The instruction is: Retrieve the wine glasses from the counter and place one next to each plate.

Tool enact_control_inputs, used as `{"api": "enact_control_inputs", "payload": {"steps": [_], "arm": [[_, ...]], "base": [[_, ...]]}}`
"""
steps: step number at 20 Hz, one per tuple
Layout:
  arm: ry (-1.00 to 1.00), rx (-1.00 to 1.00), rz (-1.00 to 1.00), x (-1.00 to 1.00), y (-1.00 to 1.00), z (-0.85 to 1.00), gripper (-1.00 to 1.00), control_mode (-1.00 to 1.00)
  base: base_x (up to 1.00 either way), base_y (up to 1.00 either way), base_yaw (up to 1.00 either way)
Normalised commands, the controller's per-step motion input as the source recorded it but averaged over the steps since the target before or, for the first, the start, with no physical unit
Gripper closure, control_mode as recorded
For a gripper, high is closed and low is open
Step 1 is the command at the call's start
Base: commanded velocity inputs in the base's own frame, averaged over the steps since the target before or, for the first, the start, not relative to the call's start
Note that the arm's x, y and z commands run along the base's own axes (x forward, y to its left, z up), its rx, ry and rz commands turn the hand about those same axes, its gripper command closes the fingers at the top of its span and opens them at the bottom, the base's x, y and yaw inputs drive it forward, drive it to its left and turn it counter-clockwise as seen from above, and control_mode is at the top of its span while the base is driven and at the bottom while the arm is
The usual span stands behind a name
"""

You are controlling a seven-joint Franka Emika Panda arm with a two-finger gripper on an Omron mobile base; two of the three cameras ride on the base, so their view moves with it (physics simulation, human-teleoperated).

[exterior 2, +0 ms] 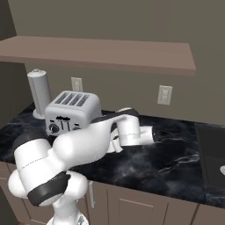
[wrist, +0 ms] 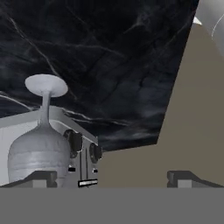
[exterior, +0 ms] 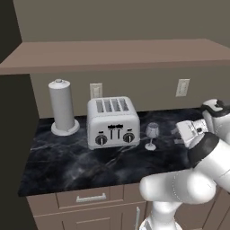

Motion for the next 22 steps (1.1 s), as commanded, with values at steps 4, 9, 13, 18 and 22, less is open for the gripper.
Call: {"api": "enact_control_inputs", "payload": {"steps": [4, 9, 13, 18, 22], "arm": [[0.0, 0.0, 0.0, 0.34, 0.01, -0.26, -1.0, -1.0], [-0.03, 0.0, 0.0, 0.23, 0.02, -0.15, -1.0, -1.0], [-0.04, 0.0, 0.0, 0.29, 0.0, -0.18, -1.0, -1.0], [0.0, 0.04, 0.0, 0.34, 0.01, -0.3, -1.0, -1.0], [0.0, 0.09, 0.0, 0.39, 0.0, -0.42, -1.0, -1.0]], "base": [[0.0, 0.0, 0.0], [0.0, 0.0, 0.0], [0.0, 0.0, 0.0], [0.0, 0.0, 0.0], [0.0, 0.0, 0.0]]}}
